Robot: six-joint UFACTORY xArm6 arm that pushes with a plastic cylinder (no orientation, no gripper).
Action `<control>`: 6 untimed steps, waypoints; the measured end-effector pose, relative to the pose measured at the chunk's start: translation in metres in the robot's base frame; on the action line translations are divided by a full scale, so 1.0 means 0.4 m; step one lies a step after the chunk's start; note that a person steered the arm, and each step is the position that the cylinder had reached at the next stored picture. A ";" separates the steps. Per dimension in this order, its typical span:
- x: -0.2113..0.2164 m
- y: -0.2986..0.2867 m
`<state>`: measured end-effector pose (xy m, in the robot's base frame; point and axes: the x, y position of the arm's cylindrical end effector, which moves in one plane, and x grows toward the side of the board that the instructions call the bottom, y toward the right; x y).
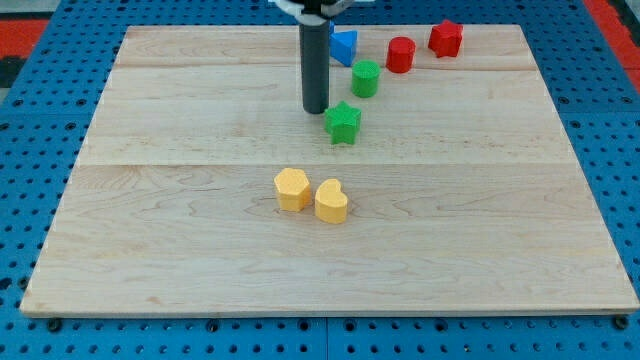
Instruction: Push the green star closer to the green circle
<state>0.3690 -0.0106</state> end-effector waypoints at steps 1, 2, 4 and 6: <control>0.069 0.000; 0.087 -0.029; 0.123 0.079; 0.094 0.094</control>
